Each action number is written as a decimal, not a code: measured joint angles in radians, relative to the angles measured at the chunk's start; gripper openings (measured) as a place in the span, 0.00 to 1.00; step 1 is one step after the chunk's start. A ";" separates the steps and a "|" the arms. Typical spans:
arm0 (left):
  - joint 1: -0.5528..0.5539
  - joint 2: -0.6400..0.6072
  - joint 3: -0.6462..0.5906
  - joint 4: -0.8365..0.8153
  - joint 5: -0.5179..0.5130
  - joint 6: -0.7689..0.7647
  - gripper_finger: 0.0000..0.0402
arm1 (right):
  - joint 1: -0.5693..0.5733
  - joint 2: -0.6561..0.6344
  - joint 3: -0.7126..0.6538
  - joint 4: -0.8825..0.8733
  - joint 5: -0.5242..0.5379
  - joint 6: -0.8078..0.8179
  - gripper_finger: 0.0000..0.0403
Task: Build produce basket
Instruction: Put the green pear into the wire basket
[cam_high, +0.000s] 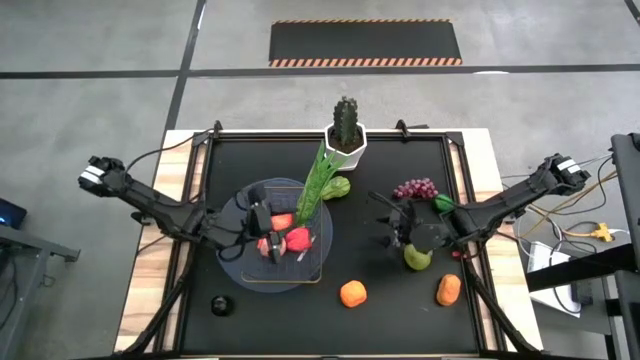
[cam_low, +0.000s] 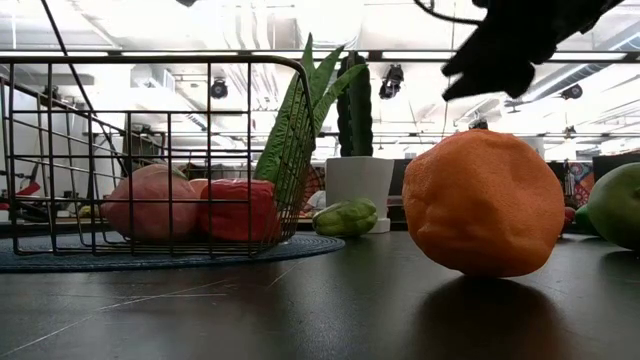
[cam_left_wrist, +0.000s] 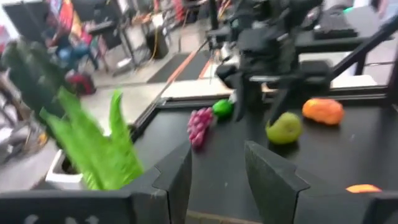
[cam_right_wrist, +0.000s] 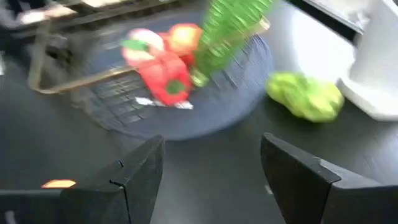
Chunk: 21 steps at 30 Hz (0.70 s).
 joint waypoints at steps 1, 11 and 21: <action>-0.010 0.003 0.000 0.017 0.000 0.014 0.32 | -0.001 0.000 0.016 -0.059 -0.004 0.045 0.61; -0.031 0.017 -0.003 0.031 -0.002 0.038 0.32 | -0.007 0.001 0.160 -0.528 -0.380 0.395 0.69; -0.031 0.022 -0.003 0.033 -0.005 0.065 0.32 | -0.007 0.001 0.201 -0.914 -0.511 0.652 0.83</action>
